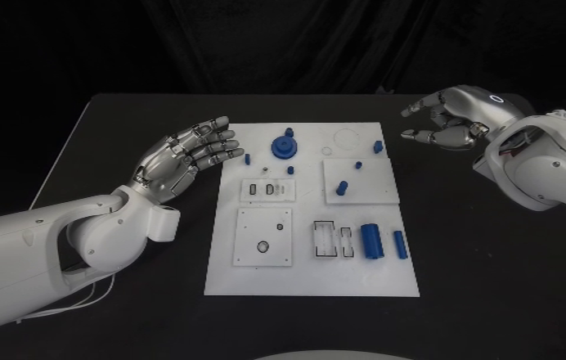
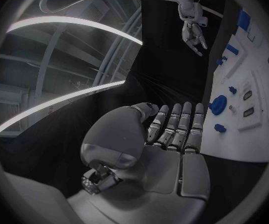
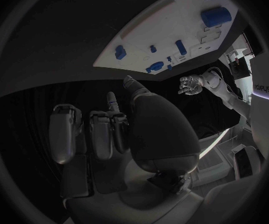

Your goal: Assemble the parts on the task board

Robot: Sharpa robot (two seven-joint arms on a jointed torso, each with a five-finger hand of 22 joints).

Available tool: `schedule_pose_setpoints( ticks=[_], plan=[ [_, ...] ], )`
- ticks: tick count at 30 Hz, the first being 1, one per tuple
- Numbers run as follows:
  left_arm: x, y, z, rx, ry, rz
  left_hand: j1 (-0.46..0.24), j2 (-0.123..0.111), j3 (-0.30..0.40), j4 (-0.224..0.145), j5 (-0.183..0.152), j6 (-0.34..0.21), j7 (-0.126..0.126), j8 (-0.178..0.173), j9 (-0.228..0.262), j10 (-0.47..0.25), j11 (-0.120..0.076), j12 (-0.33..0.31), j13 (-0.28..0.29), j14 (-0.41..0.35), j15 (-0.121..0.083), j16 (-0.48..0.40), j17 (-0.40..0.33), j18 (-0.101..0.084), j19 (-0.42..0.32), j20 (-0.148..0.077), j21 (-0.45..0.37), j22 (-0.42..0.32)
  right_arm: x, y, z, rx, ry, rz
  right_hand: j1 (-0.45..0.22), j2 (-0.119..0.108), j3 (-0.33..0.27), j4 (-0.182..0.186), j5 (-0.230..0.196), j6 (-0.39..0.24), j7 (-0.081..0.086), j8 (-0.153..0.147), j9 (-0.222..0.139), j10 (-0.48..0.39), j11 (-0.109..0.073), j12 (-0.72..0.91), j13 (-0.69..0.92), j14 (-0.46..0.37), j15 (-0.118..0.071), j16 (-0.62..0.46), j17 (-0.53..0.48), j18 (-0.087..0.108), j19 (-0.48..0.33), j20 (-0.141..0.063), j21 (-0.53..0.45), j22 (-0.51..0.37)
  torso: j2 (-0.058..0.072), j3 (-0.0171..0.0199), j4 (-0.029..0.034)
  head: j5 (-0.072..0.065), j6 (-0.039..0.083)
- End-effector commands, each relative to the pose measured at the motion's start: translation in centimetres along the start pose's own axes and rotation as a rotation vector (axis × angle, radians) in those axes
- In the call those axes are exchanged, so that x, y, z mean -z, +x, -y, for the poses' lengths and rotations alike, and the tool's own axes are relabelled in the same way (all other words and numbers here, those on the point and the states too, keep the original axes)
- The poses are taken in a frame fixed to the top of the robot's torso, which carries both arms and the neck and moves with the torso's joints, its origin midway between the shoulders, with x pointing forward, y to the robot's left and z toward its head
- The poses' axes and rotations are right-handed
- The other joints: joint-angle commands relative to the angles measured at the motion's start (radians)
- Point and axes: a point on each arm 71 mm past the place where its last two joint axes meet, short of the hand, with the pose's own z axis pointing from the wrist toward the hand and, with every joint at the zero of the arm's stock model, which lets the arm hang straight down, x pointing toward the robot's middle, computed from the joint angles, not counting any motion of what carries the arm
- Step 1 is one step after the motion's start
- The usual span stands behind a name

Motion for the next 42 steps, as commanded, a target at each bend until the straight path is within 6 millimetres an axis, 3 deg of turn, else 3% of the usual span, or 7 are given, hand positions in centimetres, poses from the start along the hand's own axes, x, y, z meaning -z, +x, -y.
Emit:
schedule_pose_setpoints(
  ticks=[1,6,9,15,21,28,42],
  plan=[
    [0.0,0.1,1.1,0.010,0.167,-0.009,-0.012,0.001,0.005,-0.001,0.005,0.005,0.001,0.005,0.001,0.004,0.007,0.003,0.001,0.002,0.006,0.006,-0.002,-0.010,0.002,0.006,-0.002,-0.001,0.2,0.1,0.6,-0.015,0.032,0.049,0.000,-0.011,-0.005,0.011,-0.016,-0.003,0.001,-0.005,-0.003,0.104,-0.003,0.003,0.263,0.102,-0.006,-0.004,0.256,0.003,-0.004,-0.005,-0.008,0.123,-0.004,0.0106,0.0017,-0.010,-0.006],
    [0.1,0.0,1.1,0.010,0.166,-0.009,-0.012,0.001,0.005,-0.001,0.005,0.005,0.001,0.006,0.001,0.004,0.007,0.004,0.001,0.002,0.007,0.007,-0.002,-0.010,0.002,0.006,-0.002,-0.001,0.2,0.9,0.8,-0.021,0.036,0.037,0.003,-0.013,-0.006,0.012,-0.020,-0.003,0.002,-0.006,-0.004,0.104,-0.002,0.003,0.263,0.101,-0.005,-0.005,0.255,0.003,-0.004,-0.005,-0.009,0.122,-0.003,0.0145,0.0036,-0.027,-0.005],
    [0.1,0.0,1.1,0.010,0.166,-0.008,-0.012,0.001,0.006,-0.001,0.005,0.005,0.001,0.006,0.001,0.004,0.007,0.004,0.001,0.002,0.007,0.007,-0.002,-0.010,0.002,0.006,-0.001,-0.001,0.1,1.3,0.8,-0.022,0.035,0.029,0.007,-0.015,-0.007,0.013,-0.025,-0.002,0.002,-0.006,-0.006,0.104,-0.002,0.003,0.263,0.100,-0.005,-0.008,0.252,0.004,-0.006,-0.004,-0.011,0.120,-0.002,0.0140,0.0035,-0.036,-0.003],
    [0.1,0.0,1.1,0.009,0.165,-0.007,-0.012,0.001,0.006,-0.001,0.005,0.005,0.001,0.006,0.001,0.004,0.007,0.004,0.001,0.002,0.007,0.007,-0.002,-0.010,0.002,0.006,-0.001,-0.001,0.0,2.2,0.8,-0.025,0.031,0.014,0.011,-0.018,-0.010,0.016,-0.035,0.001,0.004,-0.006,-0.007,0.104,-0.001,0.003,0.263,0.099,-0.005,-0.011,0.250,0.004,-0.005,-0.004,-0.012,0.120,-0.003,0.0137,0.0039,-0.072,0.003],
    [0.1,0.0,1.1,0.009,0.165,-0.007,-0.012,0.001,0.006,-0.001,0.005,0.005,0.001,0.006,0.001,0.004,0.007,0.004,0.001,0.002,0.007,0.007,-0.002,-0.010,0.002,0.006,-0.001,-0.001,-0.1,2.9,0.8,-0.030,0.022,0.009,0.014,-0.018,-0.011,0.017,-0.040,0.004,0.005,-0.005,-0.007,0.104,-0.001,0.003,0.263,0.098,-0.005,-0.013,0.247,0.004,-0.007,-0.004,-0.014,0.119,-0.004,0.0135,0.0044,-0.094,0.005],
    [0.1,-0.1,1.1,0.009,0.165,-0.006,-0.012,0.002,0.007,-0.001,0.006,0.006,0.001,0.006,0.002,0.005,0.007,0.004,0.001,0.003,0.007,0.007,-0.002,-0.010,0.003,0.006,-0.001,-0.001,-0.4,3.5,0.4,-0.035,0.004,0.008,0.020,-0.019,-0.011,0.018,-0.042,0.010,0.007,-0.003,-0.007,0.104,0.001,0.003,0.263,0.097,-0.004,-0.015,0.245,0.005,-0.008,-0.004,-0.017,0.117,-0.004,0.0135,0.0038,-0.104,0.009],
    [0.3,-0.2,1.1,0.005,0.159,0.001,-0.013,0.003,0.009,-0.001,0.006,0.006,0.001,0.006,0.002,0.005,0.007,0.005,0.001,0.004,0.007,0.008,-0.002,-0.011,0.004,0.006,-0.001,-0.001,-1.1,4.5,-0.2,-0.037,-0.026,0.007,0.031,-0.019,-0.010,0.017,-0.039,0.017,0.010,-0.001,-0.008,0.104,0.003,0.003,0.263,0.095,-0.002,-0.020,0.240,0.006,-0.011,-0.003,-0.023,0.112,-0.004,0.0170,0.0026,-0.108,0.009]
  ],
)
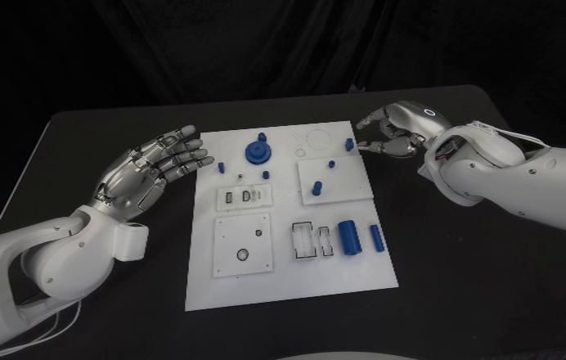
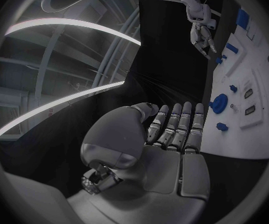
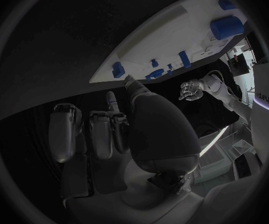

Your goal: Assemble the parts on the task board

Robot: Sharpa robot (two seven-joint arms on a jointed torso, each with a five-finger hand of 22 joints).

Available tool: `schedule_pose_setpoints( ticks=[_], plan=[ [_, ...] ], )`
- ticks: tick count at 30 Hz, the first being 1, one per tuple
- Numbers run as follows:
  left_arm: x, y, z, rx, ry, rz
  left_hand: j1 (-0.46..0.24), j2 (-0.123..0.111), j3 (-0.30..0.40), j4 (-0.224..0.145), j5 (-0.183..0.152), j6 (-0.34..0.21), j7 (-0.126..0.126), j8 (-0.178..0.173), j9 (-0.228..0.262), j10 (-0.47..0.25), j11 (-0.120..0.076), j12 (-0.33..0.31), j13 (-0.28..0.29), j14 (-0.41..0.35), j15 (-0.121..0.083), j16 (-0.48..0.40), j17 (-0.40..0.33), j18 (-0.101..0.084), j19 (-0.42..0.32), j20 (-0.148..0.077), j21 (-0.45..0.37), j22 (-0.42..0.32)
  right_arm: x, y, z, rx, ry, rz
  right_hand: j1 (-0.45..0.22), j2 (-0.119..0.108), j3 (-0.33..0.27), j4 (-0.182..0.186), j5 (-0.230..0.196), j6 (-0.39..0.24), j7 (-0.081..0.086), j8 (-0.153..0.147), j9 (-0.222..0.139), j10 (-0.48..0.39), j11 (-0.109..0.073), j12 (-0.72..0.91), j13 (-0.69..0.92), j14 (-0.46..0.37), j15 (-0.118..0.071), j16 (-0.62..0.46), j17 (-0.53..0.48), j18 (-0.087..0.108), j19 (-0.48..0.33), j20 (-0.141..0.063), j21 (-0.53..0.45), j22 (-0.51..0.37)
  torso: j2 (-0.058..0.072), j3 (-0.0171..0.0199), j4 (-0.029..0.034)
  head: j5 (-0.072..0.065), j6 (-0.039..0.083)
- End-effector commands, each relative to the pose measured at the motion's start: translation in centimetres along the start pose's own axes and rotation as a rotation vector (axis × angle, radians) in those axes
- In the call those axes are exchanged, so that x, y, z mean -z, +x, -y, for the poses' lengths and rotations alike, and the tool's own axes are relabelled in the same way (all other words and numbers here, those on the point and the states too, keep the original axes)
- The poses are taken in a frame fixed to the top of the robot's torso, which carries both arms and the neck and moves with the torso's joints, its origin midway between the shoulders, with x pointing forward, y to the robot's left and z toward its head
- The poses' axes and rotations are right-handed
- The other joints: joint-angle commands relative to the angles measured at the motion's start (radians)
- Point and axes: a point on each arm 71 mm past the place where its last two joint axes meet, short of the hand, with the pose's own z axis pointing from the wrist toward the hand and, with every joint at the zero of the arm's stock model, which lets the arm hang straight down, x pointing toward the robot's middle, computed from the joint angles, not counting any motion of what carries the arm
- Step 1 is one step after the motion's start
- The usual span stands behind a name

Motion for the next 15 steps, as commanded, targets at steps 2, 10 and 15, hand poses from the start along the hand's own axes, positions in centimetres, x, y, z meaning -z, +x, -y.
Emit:
schedule_pose_setpoints(
  ticks=[2,10,15],
  plan=[
    [0.2,0.1,1.1,0.009,0.159,-0.006,-0.009,-0.001,0.009,-0.001,0.006,0.006,0.001,0.007,0.002,0.002,0.003,0.005,0.002,0.004,0.007,0.004,-0.002,-0.011,0.004,0.006,-0.001,-0.001,-0.2,0.1,-0.2,-0.002,-0.020,0.024,0.011,0.002,0.002,0.005,-0.002,0.006,0.000,-0.001,-0.002,0.104,0.003,0.003,0.263,0.095,-0.002,-0.006,0.240,0.006,-0.008,0.001,-0.007,0.112,0.000,0.0015,0.0009,-0.001,0.000],
    [0.2,0.1,1.1,0.009,0.156,-0.005,-0.009,-0.001,0.009,-0.001,0.006,0.006,0.001,0.007,0.002,0.002,0.003,0.005,0.002,0.004,0.007,0.004,-0.002,-0.011,0.004,0.006,-0.001,-0.001,-0.6,0.8,-0.4,-0.002,-0.030,0.015,0.018,0.001,0.002,0.005,0.004,0.003,0.001,-0.004,-0.004,0.104,0.005,0.003,0.263,0.095,-0.001,-0.005,0.240,0.007,-0.008,0.002,-0.009,0.111,-0.002,0.0018,-0.0007,0.006,0.001],
    [0.2,-0.1,1.1,0.011,0.151,0.000,-0.009,-0.001,0.010,-0.001,0.006,0.008,0.001,0.007,0.002,0.002,0.003,0.005,0.002,0.004,0.007,0.004,-0.002,-0.011,0.004,0.006,0.000,-0.001,-0.8,1.4,-0.3,-0.002,-0.029,0.007,0.021,0.001,0.002,0.005,0.007,0.002,0.002,-0.005,-0.005,0.104,0.005,0.003,0.263,0.095,0.000,-0.006,0.239,0.007,-0.008,0.002,-0.009,0.112,-0.001,0.0006,0.0012,0.006,0.001]
  ],
)
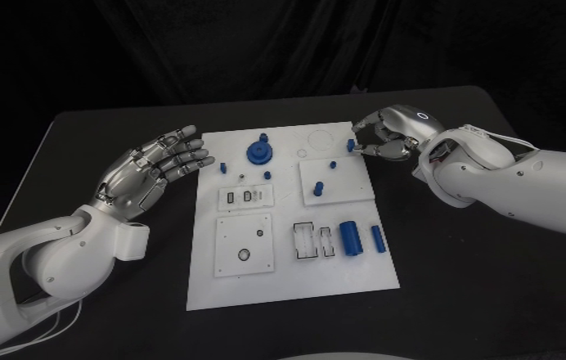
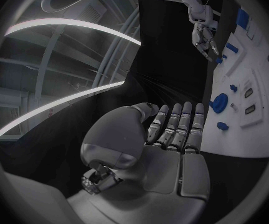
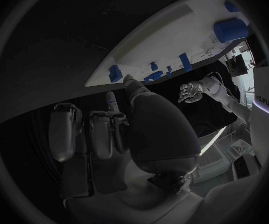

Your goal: Assemble the parts on the task board

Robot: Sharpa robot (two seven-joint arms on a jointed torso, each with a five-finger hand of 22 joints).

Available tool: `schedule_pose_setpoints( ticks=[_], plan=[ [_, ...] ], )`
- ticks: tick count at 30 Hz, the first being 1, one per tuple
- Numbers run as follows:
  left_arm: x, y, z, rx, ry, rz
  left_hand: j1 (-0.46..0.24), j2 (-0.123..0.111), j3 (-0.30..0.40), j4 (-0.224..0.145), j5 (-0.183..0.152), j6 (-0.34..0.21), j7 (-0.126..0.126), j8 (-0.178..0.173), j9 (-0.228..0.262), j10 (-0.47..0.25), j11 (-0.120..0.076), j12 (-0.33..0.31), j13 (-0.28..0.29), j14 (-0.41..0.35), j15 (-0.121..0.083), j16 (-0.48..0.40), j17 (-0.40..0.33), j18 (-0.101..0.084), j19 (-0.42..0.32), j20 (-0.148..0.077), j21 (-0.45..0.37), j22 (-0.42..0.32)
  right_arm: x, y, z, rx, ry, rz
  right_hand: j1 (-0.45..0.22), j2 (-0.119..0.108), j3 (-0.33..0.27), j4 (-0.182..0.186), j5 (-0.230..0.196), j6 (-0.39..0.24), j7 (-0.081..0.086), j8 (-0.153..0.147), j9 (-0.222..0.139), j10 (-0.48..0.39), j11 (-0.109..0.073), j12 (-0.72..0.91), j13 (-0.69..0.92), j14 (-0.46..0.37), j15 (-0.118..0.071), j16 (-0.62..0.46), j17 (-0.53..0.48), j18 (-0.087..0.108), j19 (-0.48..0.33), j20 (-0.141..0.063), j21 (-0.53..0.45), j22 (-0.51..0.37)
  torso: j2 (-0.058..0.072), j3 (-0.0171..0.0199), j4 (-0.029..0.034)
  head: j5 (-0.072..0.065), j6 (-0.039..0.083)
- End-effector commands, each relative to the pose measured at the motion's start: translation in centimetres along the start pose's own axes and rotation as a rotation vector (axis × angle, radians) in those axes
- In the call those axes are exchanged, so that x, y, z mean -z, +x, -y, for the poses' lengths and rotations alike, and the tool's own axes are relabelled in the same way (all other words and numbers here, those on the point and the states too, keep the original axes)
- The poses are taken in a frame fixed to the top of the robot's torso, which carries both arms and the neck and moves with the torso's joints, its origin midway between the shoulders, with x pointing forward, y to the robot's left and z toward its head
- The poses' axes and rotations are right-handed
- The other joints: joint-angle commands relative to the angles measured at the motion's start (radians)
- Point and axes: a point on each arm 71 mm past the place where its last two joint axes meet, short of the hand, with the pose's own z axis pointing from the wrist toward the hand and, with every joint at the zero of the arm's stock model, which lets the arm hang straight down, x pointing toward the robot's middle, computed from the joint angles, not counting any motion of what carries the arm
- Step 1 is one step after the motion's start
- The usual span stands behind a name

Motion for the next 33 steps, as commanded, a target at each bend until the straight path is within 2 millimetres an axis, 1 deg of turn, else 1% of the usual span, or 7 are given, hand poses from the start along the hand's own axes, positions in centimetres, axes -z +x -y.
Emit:
schedule_pose_setpoints(
  ticks=[1,2,4,13,17,20,33],
  plan=[
    [0.1,0.0,1.0,0.013,0.150,-0.004,-0.009,-0.001,0.005,-0.001,0.006,0.008,0.001,0.003,0.001,0.002,0.003,0.005,0.002,0.001,0.004,0.004,-0.002,-0.011,0.001,0.002,0.000,-0.001,0.0,0.2,0.1,-0.003,-0.007,0.015,0.011,0.000,0.002,0.004,0.006,0.002,0.002,-0.006,-0.002,0.104,0.005,0.003,0.263,0.095,0.000,-0.006,0.239,0.007,-0.004,-0.001,-0.005,0.112,0.001,-0.0019,0.0014,0.000,0.001],
    [0.1,0.1,1.0,0.014,0.149,-0.004,-0.009,-0.001,0.005,-0.001,0.006,0.008,0.001,0.003,0.001,0.002,0.003,0.005,0.002,0.001,0.004,0.004,-0.002,-0.011,0.001,0.002,0.000,-0.001,-0.1,0.2,0.1,-0.003,-0.007,0.014,0.011,0.000,0.002,0.004,0.006,0.002,0.002,-0.006,-0.002,0.104,0.005,0.003,0.263,0.095,0.000,-0.006,0.239,0.007,-0.004,-0.001,-0.005,0.112,0.001,-0.0025,0.0017,0.000,0.001],
    [0.1,0.1,1.0,0.016,0.148,-0.004,-0.009,-0.001,0.005,-0.001,0.006,0.008,0.001,0.003,0.001,0.002,0.003,0.005,0.002,0.001,0.004,0.004,-0.002,-0.011,0.001,0.002,0.000,-0.001,-0.1,0.3,0.1,-0.004,-0.007,0.013,0.013,0.000,0.002,0.004,0.008,0.001,0.002,-0.006,-0.002,0.104,0.006,0.003,0.263,0.095,0.000,-0.006,0.239,0.007,-0.004,-0.001,-0.006,0.111,0.001,-0.0016,0.0024,0.000,0.001],
    [0.1,0.0,0.9,0.018,0.144,-0.004,-0.009,-0.001,0.006,-0.001,0.006,0.010,0.001,0.004,0.001,0.003,0.003,0.006,0.002,0.002,0.004,0.005,-0.002,-0.011,0.001,0.002,0.000,0.000,-0.4,0.7,0.0,-0.004,-0.004,-0.002,0.018,-0.001,0.002,0.003,0.011,-0.001,0.003,-0.008,-0.003,0.104,0.006,0.003,0.263,0.094,0.000,-0.008,0.238,0.007,-0.005,0.000,-0.006,0.111,0.002,-0.0044,0.0018,0.003,-0.001],
    [0.1,0.0,0.9,0.018,0.141,-0.003,-0.010,0.000,0.007,-0.001,0.006,0.011,0.002,0.005,0.001,0.004,0.003,0.007,0.002,0.003,0.004,0.006,-0.001,-0.011,0.002,0.002,0.000,0.000,-0.6,0.9,0.1,-0.001,0.002,-0.011,0.040,0.001,0.007,-0.005,0.047,-0.003,0.006,-0.011,-0.007,0.104,0.009,0.003,0.263,0.093,0.003,-0.012,0.234,0.009,-0.009,0.002,-0.016,0.105,0.002,-0.0050,0.0022,0.005,-0.001],
    [0.1,-0.1,0.9,0.018,0.140,-0.003,-0.010,0.000,0.007,-0.001,0.006,0.011,0.002,0.005,0.001,0.004,0.003,0.007,0.002,0.003,0.004,0.006,-0.001,-0.011,0.002,0.002,0.000,0.000,-0.7,1.0,0.1,0.000,0.006,-0.015,0.047,0.002,0.008,-0.008,0.059,-0.001,0.007,-0.011,-0.008,0.104,0.010,0.003,0.263,0.092,0.004,-0.015,0.231,0.010,-0.011,0.003,-0.019,0.103,0.001,-0.0053,0.0013,0.007,-0.001],
    [0.1,0.0,0.8,0.023,0.133,-0.008,-0.010,0.000,0.009,-0.001,0.006,0.014,0.002,0.006,0.002,0.005,0.003,0.007,0.002,0.005,0.004,0.006,-0.001,-0.011,0.003,0.002,0.001,0.000,-0.8,1.3,0.3,0.003,0.012,-0.028,0.057,0.003,0.011,-0.012,0.072,0.023,0.008,0.000,-0.004,0.104,0.011,0.003,0.263,0.091,0.005,-0.018,0.228,0.011,-0.013,0.004,-0.024,0.100,0.001,-0.0053,0.0025,0.006,-0.005]
  ],
)
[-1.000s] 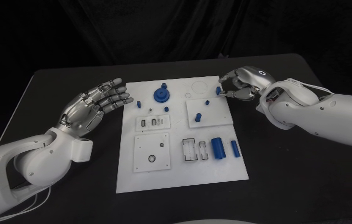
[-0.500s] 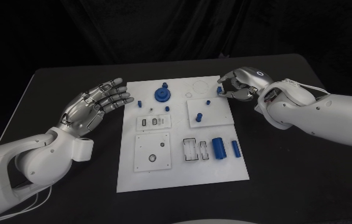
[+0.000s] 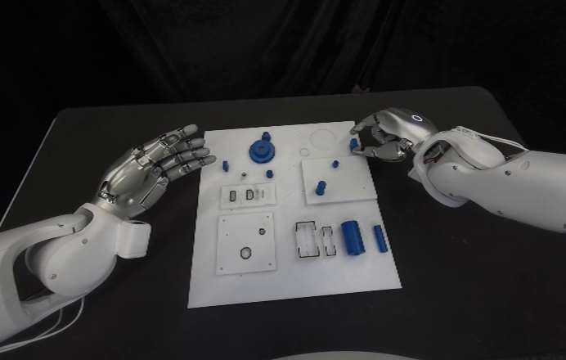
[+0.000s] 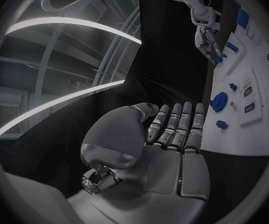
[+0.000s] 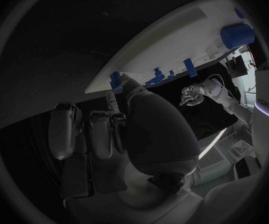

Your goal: Assemble the parts on the task board

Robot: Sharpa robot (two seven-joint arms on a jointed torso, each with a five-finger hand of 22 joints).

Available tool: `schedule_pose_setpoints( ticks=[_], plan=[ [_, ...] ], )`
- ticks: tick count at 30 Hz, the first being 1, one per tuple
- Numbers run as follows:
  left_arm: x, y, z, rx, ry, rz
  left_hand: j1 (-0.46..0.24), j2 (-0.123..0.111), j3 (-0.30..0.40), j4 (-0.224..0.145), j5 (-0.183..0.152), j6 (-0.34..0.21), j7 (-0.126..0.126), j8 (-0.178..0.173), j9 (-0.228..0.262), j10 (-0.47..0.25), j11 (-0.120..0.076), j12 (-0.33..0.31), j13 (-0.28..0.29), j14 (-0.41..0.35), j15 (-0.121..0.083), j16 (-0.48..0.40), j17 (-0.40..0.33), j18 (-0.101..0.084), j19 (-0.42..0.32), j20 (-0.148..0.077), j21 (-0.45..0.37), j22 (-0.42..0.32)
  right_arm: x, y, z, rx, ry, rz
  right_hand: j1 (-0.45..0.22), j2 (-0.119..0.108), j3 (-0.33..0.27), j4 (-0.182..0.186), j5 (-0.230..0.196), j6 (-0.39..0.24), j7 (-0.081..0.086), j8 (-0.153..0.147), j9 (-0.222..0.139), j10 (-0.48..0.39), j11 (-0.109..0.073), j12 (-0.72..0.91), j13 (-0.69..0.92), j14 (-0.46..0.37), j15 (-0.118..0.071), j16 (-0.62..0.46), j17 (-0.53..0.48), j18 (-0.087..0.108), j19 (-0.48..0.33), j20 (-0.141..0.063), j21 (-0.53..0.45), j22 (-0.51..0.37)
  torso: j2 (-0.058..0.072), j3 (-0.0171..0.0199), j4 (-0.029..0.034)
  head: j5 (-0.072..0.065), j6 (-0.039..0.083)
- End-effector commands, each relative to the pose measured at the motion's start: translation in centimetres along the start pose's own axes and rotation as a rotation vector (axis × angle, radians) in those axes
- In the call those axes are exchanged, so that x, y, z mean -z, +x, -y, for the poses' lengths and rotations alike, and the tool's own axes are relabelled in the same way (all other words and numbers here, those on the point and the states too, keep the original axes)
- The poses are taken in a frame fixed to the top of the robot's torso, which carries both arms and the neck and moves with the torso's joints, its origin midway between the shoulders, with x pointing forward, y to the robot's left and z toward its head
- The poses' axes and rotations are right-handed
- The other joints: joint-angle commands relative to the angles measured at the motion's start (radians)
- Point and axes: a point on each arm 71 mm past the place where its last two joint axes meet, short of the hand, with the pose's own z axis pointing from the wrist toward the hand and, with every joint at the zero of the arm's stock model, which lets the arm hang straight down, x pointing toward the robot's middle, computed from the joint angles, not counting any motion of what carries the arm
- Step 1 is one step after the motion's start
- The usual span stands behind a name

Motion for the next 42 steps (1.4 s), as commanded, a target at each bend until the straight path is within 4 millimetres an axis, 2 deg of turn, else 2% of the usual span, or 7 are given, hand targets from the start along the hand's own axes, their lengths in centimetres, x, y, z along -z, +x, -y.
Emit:
schedule_pose_setpoints(
  ticks=[1,10,19,31,35,37,42],
  plan=[
    [0.1,0.2,0.9,0.017,0.133,-0.012,-0.010,0.000,0.007,0.000,0.006,0.009,0.001,0.006,0.002,0.005,0.003,0.005,0.001,0.005,0.004,0.006,-0.001,-0.011,0.004,0.003,0.001,0.000,0.0,0.2,0.1,0.001,0.009,-0.011,0.011,-0.002,0.004,-0.005,0.004,0.011,0.001,0.007,0.003,0.105,0.005,0.003,0.263,0.091,0.005,-0.007,0.228,0.011,-0.009,0.000,-0.005,0.100,0.000,0.0002,0.0003,0.000,-0.001],
    [0.1,0.1,0.8,0.018,0.129,-0.013,-0.011,0.000,0.009,0.000,0.006,0.013,0.002,0.008,0.002,0.006,0.003,0.006,0.001,0.006,0.004,0.007,-0.001,-0.012,0.005,0.003,0.002,0.000,-0.1,0.5,0.1,0.001,0.007,-0.017,0.009,-0.001,0.002,-0.001,0.004,0.053,0.001,0.027,0.017,0.105,0.009,0.003,0.263,0.090,0.008,-0.010,0.225,0.012,-0.010,0.003,-0.009,0.100,0.000,0.0014,-0.0005,0.004,-0.005],
    [0.1,0.1,0.8,0.019,0.123,-0.014,-0.011,0.001,0.011,0.000,0.007,0.016,0.003,0.009,0.003,0.008,0.004,0.007,0.001,0.007,0.004,0.008,-0.001,-0.012,0.006,0.003,0.002,0.000,-0.3,0.6,0.1,0.003,0.006,-0.018,0.014,0.004,0.003,0.000,0.003,0.096,-0.004,0.049,0.037,0.105,0.013,0.003,0.263,0.088,0.011,-0.014,0.221,0.012,-0.010,0.005,-0.013,0.099,0.000,0.0009,-0.0006,0.006,-0.007],
    [0.1,0.1,0.7,0.022,0.117,-0.016,-0.011,0.001,0.011,0.000,0.007,0.016,0.003,0.009,0.003,0.008,0.004,0.007,0.001,0.007,0.004,0.008,-0.001,-0.012,0.006,0.003,0.002,0.000,-0.4,0.6,0.1,0.004,0.002,-0.006,0.018,0.012,0.006,-0.001,0.016,0.109,-0.006,0.055,0.048,0.105,0.013,0.003,0.263,0.087,0.011,-0.017,0.219,0.013,-0.011,0.006,-0.016,0.098,0.000,0.0007,0.0002,0.007,-0.008],
    [0.2,0.1,0.7,0.023,0.115,-0.016,-0.012,0.001,0.013,0.000,0.007,0.018,0.004,0.011,0.003,0.009,0.004,0.008,0.002,0.008,0.005,0.008,-0.002,-0.012,0.006,0.002,0.002,0.000,-0.3,0.4,0.0,-0.010,-0.006,0.016,0.025,0.017,0.011,-0.005,0.032,0.128,-0.009,0.065,0.060,0.105,0.012,0.003,0.263,0.087,0.011,-0.019,0.217,0.013,-0.011,0.006,-0.016,0.099,0.000,0.0005,-0.0005,0.013,-0.007],
    [0.2,0.1,0.7,0.022,0.113,-0.016,-0.012,0.001,0.013,0.000,0.007,0.018,0.004,0.011,0.003,0.009,0.004,0.008,0.002,0.008,0.005,0.008,-0.002,-0.012,0.006,0.002,0.002,0.000,-0.1,0.3,-0.2,-0.027,-0.010,0.030,0.030,0.020,0.013,-0.008,0.048,0.137,-0.011,0.069,0.068,0.105,0.012,0.003,0.263,0.087,0.010,-0.018,0.217,0.013,-0.010,0.005,-0.017,0.099,0.000,0.0003,-0.0004,0.021,-0.006],
    [0.3,0.1,0.8,0.020,0.110,-0.011,-0.012,0.002,0.013,0.000,0.007,0.020,0.004,0.011,0.003,0.010,0.004,0.008,0.002,0.008,0.005,0.008,-0.002,-0.012,0.007,0.003,0.003,0.000,0.2,-0.3,-1.7,-0.054,-0.040,0.040,0.036,0.021,0.017,-0.012,0.066,0.148,-0.012,0.075,0.077,0.105,0.011,0.003,0.263,0.087,0.010,-0.020,0.216,0.013,-0.011,0.005,-0.019,0.099,0.000,0.0007,-0.0001,0.027,-0.006]
  ],
)
